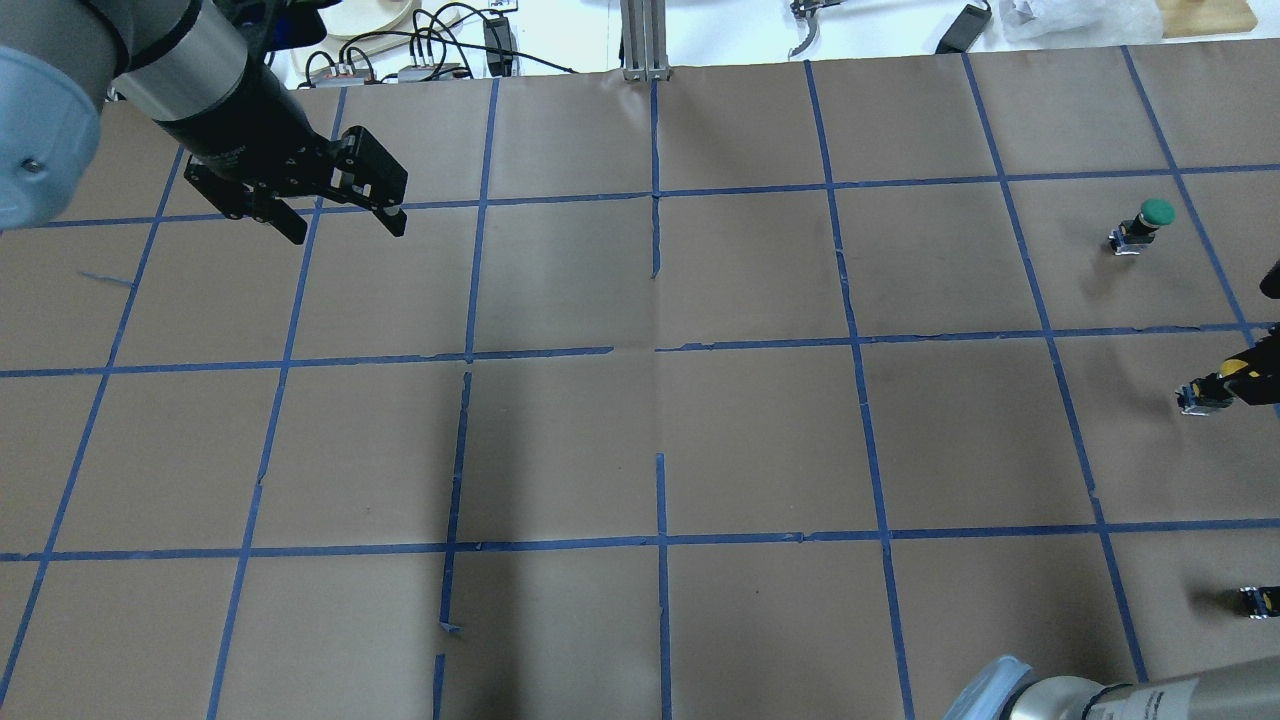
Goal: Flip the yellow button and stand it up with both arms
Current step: 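Carry the yellow button with the right gripper and lower it upright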
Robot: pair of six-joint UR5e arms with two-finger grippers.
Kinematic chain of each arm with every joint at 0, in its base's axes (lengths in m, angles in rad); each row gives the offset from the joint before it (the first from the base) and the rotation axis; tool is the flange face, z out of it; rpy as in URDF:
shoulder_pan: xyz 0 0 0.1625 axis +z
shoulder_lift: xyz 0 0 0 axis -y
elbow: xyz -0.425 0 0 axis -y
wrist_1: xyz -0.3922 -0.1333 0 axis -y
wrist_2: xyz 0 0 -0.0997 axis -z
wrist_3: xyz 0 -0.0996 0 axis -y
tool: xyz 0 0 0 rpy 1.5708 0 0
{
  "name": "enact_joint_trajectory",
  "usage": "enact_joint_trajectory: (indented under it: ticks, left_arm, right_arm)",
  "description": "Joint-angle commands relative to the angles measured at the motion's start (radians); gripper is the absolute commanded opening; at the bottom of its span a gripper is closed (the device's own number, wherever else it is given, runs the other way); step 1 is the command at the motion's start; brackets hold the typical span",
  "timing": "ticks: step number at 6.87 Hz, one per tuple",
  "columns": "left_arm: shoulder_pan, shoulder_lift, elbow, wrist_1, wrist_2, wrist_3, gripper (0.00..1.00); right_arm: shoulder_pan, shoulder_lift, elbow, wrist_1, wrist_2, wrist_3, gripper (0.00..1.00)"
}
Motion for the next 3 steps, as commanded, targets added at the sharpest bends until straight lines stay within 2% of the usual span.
enact_joint_trajectory:
  ticks: [1, 2, 3]
  left_arm:
    - [-0.003, 0.001, 0.004, 0.001, 0.012, -0.027, 1.00]
    - [-0.004, 0.002, 0.015, 0.010, 0.018, -0.027, 1.00]
    - [-0.017, -0.005, 0.043, 0.011, 0.060, -0.024, 1.00]
  right_arm:
    - [0.000, 0.021, -0.002, -0.013, -0.001, -0.007, 0.26]
    - [0.000, 0.023, -0.001, -0.015, -0.003, 0.000, 0.34]
    - [0.000, 0.020, -0.002, -0.013, -0.044, 0.058, 0.54]
